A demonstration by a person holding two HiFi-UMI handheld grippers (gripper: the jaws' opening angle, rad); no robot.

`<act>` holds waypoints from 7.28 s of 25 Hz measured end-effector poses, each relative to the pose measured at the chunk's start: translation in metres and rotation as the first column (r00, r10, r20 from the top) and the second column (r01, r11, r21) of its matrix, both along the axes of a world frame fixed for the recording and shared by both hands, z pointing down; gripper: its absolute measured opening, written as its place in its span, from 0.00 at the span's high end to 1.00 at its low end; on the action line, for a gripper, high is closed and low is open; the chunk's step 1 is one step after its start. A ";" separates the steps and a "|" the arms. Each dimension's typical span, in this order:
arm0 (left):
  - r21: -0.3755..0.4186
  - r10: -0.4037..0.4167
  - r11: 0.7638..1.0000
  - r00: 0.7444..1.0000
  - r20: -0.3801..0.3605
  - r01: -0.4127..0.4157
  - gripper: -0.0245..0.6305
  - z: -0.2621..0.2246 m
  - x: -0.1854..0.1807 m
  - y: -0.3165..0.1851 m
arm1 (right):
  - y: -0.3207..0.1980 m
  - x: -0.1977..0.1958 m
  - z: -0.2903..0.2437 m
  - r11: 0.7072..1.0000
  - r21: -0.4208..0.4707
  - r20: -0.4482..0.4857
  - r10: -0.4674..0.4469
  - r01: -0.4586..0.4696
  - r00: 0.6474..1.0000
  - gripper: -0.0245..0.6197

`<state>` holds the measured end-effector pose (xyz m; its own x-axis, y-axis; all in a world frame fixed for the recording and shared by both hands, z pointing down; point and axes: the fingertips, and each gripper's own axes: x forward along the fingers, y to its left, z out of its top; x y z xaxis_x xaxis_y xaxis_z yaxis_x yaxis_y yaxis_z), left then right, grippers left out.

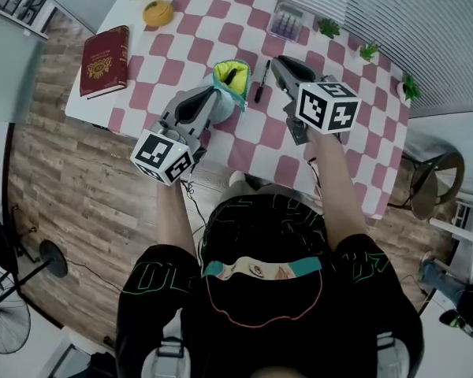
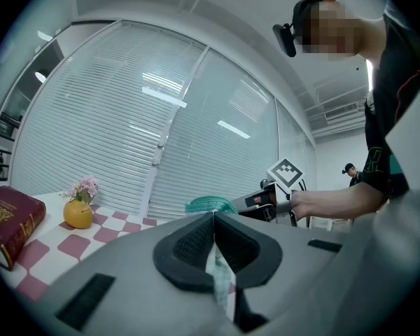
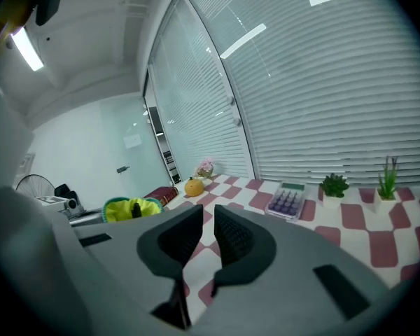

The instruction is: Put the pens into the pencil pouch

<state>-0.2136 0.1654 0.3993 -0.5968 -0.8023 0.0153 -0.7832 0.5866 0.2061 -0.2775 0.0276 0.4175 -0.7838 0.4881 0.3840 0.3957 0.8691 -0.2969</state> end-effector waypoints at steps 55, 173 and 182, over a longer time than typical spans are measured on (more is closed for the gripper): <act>0.107 0.025 0.994 0.995 -0.101 -0.014 0.96 0.034 -0.038 0.018 | -0.017 -0.076 0.185 0.982 0.172 -0.704 0.177 -0.077 0.688 0.90; 0.010 0.514 0.857 0.857 0.027 -0.515 0.96 -0.061 0.062 -0.338 | -0.251 0.139 -0.092 0.940 0.085 0.332 0.286 -0.331 0.899 0.90; 0.004 0.372 0.928 0.927 0.040 -0.372 0.96 -0.077 0.040 -0.343 | -0.284 0.141 -0.111 0.917 0.024 0.371 0.361 -0.398 0.855 0.90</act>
